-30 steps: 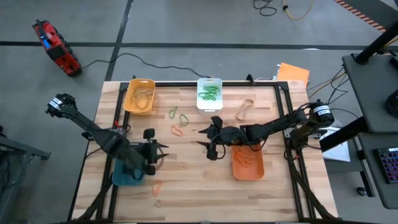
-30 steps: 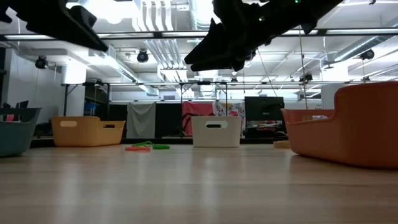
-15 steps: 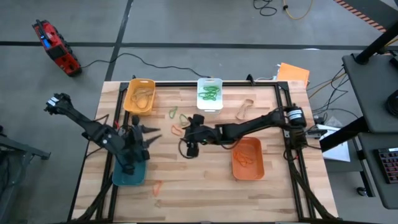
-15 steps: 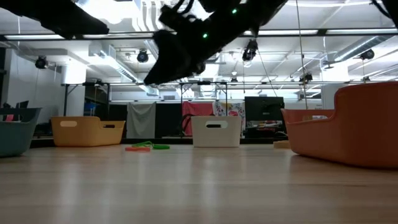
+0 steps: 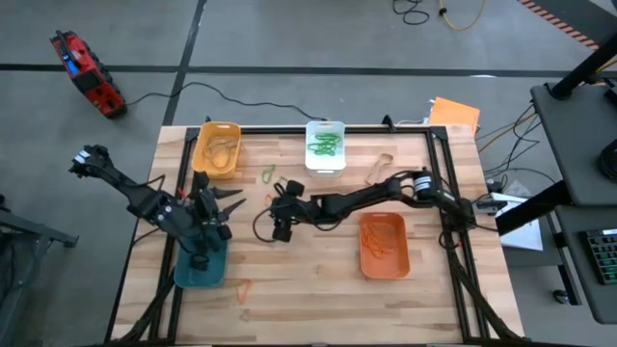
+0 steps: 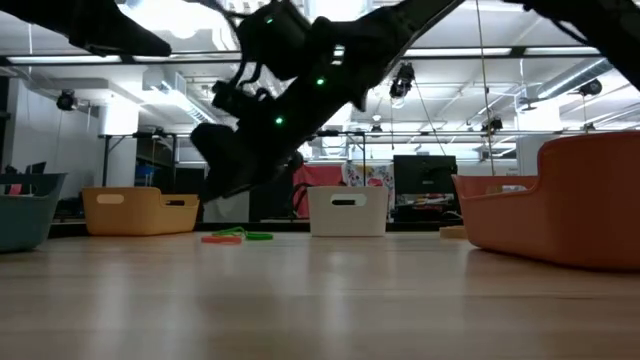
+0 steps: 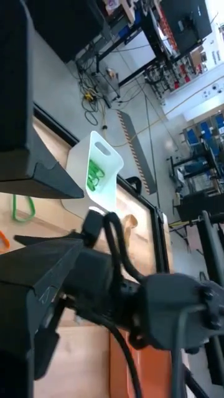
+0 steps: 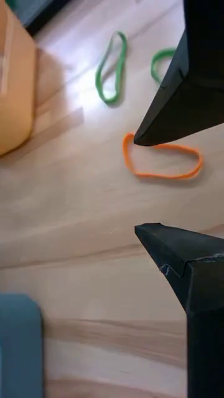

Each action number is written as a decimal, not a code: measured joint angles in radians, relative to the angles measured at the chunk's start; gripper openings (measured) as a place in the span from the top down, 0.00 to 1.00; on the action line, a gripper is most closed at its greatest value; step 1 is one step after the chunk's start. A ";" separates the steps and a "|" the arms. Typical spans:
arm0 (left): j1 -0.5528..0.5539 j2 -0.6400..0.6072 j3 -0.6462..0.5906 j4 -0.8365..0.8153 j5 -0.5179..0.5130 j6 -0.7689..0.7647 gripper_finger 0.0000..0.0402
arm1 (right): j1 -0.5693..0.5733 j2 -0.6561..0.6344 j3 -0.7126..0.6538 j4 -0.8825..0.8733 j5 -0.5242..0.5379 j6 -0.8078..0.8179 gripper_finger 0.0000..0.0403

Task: Sort rubber bands into baskets
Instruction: Put the orange rubber band into the orange bin

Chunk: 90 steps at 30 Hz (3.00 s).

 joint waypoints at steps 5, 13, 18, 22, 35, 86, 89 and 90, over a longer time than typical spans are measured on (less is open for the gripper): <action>0.000 0.038 0.004 0.001 0.019 -0.004 0.75 | -0.028 0.109 0.123 -0.091 0.002 0.031 0.47; 0.000 0.099 0.005 0.011 0.028 -0.016 0.75 | -0.040 0.230 0.302 -0.242 0.001 0.049 0.47; 0.000 0.104 0.008 0.014 0.012 -0.016 0.75 | -0.040 0.264 0.363 -0.308 0.001 0.054 0.52; 0.000 0.102 0.015 0.014 0.010 -0.016 0.75 | -0.039 0.268 0.376 -0.343 -0.005 0.044 0.64; 0.000 0.109 0.035 0.019 0.008 -0.038 0.75 | -0.040 0.250 0.368 -0.405 -0.104 -0.019 0.97; 0.000 0.165 0.036 0.034 0.008 -0.111 0.75 | -0.076 0.110 0.016 0.020 -0.283 -0.009 0.50; 0.000 0.165 0.036 0.035 0.008 -0.110 0.75 | -0.076 0.124 0.018 0.025 -0.280 0.002 0.52; 0.000 0.165 0.036 0.035 0.008 -0.110 0.75 | -0.076 0.126 0.018 0.025 -0.280 0.005 0.53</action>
